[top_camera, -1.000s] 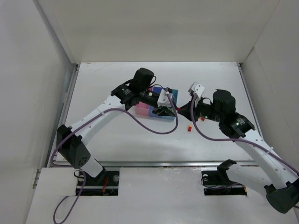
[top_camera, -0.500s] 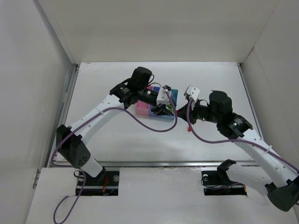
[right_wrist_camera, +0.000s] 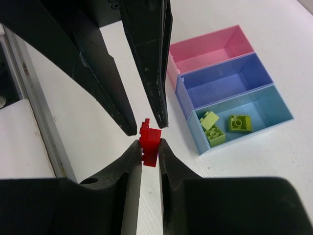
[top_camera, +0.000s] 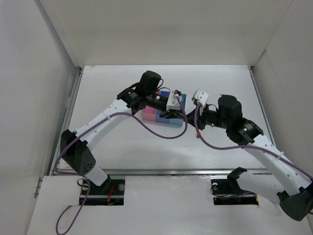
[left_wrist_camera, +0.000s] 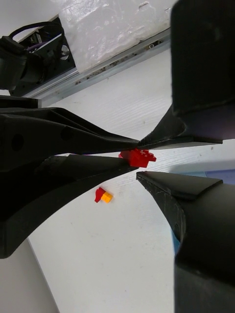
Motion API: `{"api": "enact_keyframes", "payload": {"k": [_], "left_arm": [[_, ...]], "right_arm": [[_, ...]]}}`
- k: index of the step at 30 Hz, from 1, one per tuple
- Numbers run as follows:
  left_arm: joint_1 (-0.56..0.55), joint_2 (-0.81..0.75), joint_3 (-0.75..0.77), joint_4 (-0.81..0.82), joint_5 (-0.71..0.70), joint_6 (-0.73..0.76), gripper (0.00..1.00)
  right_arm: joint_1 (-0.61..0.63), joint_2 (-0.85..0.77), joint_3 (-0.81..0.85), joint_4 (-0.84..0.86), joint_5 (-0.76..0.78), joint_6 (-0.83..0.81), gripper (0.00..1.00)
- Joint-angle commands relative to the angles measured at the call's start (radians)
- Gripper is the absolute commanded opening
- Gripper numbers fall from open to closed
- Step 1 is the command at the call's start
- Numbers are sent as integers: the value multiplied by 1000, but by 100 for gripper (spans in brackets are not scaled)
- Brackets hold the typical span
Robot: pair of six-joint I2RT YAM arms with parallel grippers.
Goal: Sort the legos into containers by color
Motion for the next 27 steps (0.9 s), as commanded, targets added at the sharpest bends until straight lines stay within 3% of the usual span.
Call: {"api": "enact_keyframes", "payload": {"k": [1, 7, 15, 20, 23, 26, 27], "left_arm": [[-7, -3, 25, 32, 24, -17, 22], [-7, -3, 6, 32, 5, -17, 24], [-7, -3, 6, 42, 5, -26, 0], [-7, -3, 6, 42, 5, -26, 0], [-7, -3, 6, 33, 14, -26, 0], [-7, -3, 6, 32, 14, -26, 0], [-7, -3, 6, 32, 14, -26, 0]], "right_arm": [[10, -4, 12, 53, -5, -17, 0], [10, -23, 12, 54, 4, -8, 0], [10, -23, 12, 63, 4, -8, 0], [10, -14, 12, 72, 4, -8, 0], [10, 9, 21, 60, 4, -8, 21], [10, 18, 21, 37, 15, -8, 32], [10, 18, 21, 37, 15, -8, 40]]}}
